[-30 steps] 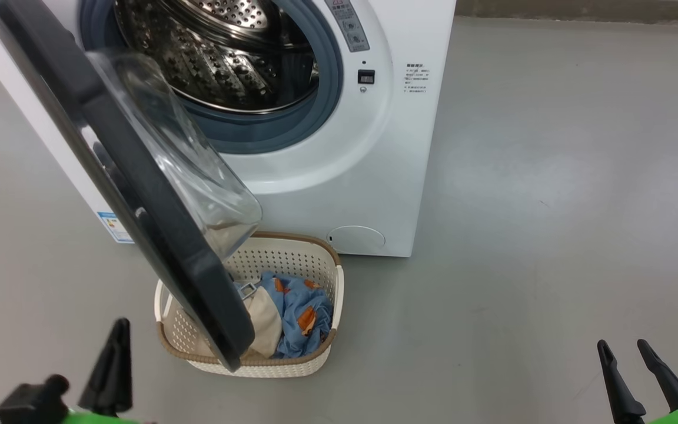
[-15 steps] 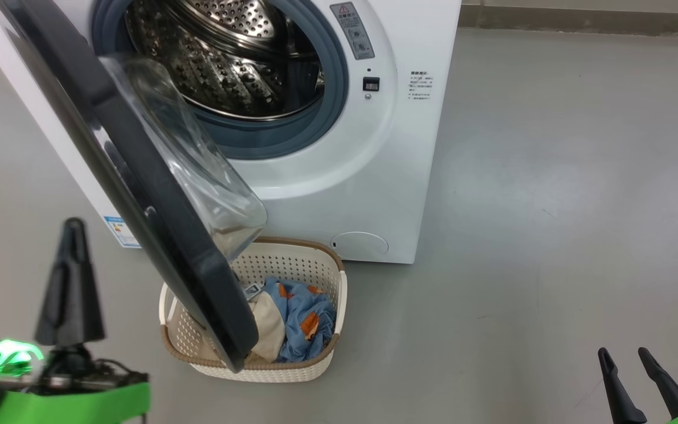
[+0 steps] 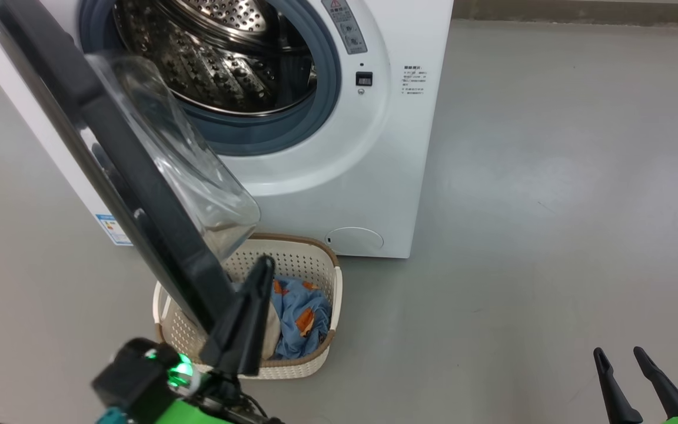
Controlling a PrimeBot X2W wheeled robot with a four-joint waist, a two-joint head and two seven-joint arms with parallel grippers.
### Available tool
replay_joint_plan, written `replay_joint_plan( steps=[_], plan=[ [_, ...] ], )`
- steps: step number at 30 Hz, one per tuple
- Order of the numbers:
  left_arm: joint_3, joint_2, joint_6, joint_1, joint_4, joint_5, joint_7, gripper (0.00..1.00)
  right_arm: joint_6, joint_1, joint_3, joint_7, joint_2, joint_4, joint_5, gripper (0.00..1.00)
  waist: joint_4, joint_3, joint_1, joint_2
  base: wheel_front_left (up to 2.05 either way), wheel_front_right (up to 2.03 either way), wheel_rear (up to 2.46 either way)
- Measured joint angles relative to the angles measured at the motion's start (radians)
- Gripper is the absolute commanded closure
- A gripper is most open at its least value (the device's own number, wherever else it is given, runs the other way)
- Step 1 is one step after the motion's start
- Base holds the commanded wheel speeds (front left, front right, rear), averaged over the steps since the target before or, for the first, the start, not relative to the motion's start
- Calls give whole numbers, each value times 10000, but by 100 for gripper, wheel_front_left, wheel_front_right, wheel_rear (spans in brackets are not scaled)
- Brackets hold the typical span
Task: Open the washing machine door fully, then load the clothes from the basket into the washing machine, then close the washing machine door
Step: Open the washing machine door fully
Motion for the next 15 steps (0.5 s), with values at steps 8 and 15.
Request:
replay_joint_plan(
  steps=[8, 15],
  plan=[
    [-355, -33, 0, -15, 1720, -424, -117, 100, 0, -12, -4, 0, -2, -4, 0, 0, -22, 112, 0, 0, 0, 0, 0],
    [-268, -79, 0, -447, 3310, -756, -451, 100, 0, -20, -8, 0, 0, -71, -88, 0, -11, 230, 1, 0, 0, 0, 0]
  ],
)
